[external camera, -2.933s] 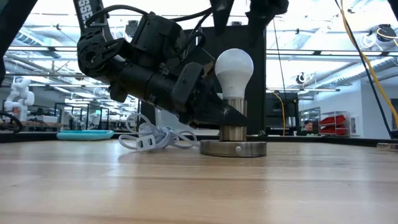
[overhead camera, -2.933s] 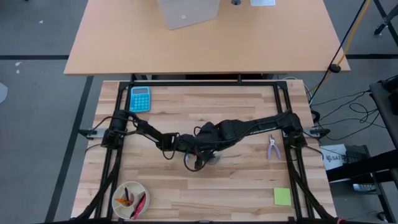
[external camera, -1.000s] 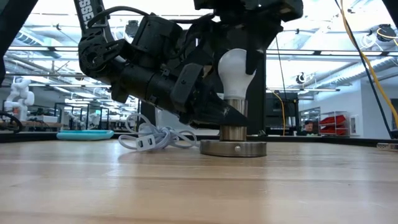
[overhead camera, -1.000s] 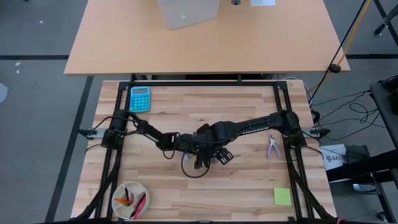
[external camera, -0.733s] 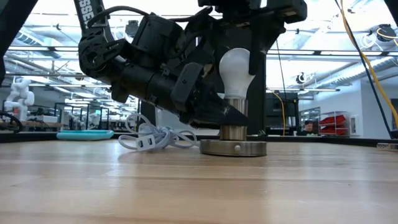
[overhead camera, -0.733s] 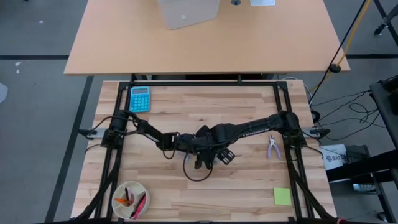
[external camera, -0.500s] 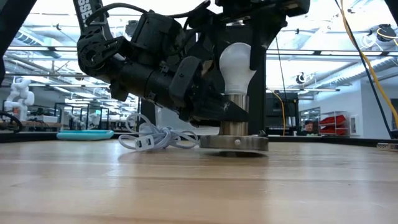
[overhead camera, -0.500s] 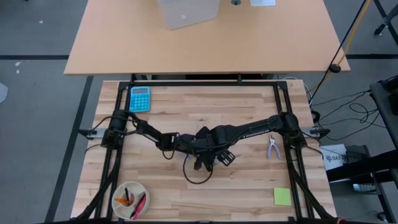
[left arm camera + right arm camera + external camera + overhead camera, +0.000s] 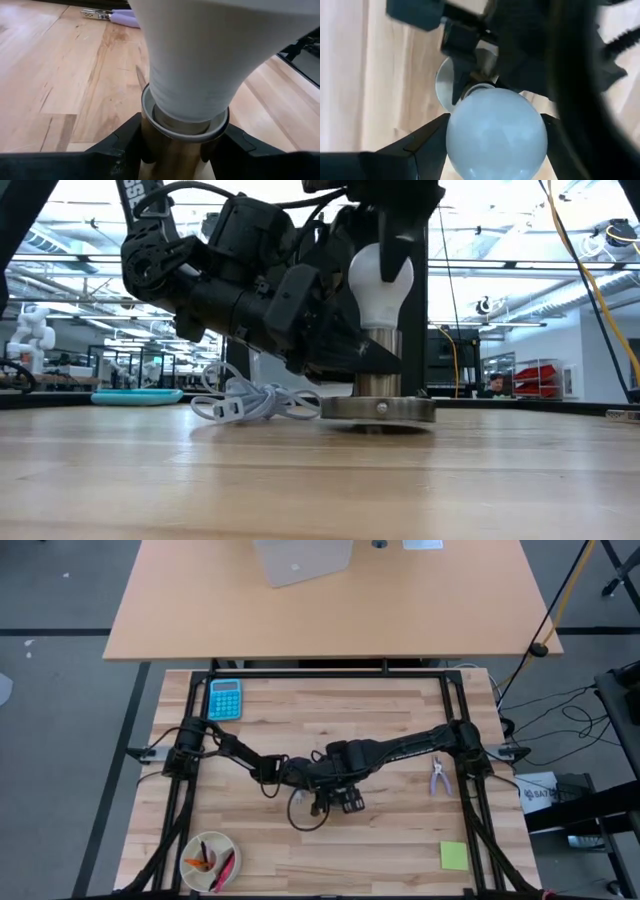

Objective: Screw lightbulb
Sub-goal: Remove the light bulb from the lamp

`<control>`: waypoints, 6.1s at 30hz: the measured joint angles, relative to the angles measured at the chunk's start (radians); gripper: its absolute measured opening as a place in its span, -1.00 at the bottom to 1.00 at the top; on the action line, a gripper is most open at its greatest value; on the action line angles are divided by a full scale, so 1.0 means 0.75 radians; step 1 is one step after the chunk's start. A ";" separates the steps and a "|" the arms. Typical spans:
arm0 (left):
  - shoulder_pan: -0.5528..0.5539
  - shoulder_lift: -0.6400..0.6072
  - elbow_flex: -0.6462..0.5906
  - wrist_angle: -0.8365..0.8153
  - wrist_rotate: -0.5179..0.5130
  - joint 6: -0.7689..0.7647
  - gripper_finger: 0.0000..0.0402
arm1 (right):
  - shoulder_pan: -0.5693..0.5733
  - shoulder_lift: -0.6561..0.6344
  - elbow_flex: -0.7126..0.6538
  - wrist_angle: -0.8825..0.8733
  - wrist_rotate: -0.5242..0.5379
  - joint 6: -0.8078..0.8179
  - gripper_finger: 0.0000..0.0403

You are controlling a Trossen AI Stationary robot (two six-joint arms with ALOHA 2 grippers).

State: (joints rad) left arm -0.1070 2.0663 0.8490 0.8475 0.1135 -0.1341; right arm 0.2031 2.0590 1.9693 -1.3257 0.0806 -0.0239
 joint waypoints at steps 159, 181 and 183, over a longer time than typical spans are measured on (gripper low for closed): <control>0.005 0.001 -0.002 -0.036 -0.395 -0.113 -0.13 | 0.332 -0.203 -1.349 2.211 1.614 0.772 0.35; -0.017 -0.001 -0.006 -0.074 -0.019 0.138 -0.13 | 0.386 -0.334 -1.349 2.039 1.313 0.620 0.35; -0.020 -0.001 -0.006 -0.075 0.036 0.159 -0.13 | 0.385 -0.359 -1.349 2.017 1.246 0.597 0.35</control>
State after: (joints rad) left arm -0.1220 2.0659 0.8444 0.7911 0.1408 -0.0151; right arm 0.4919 1.7895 0.9572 0.1872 1.0153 0.4237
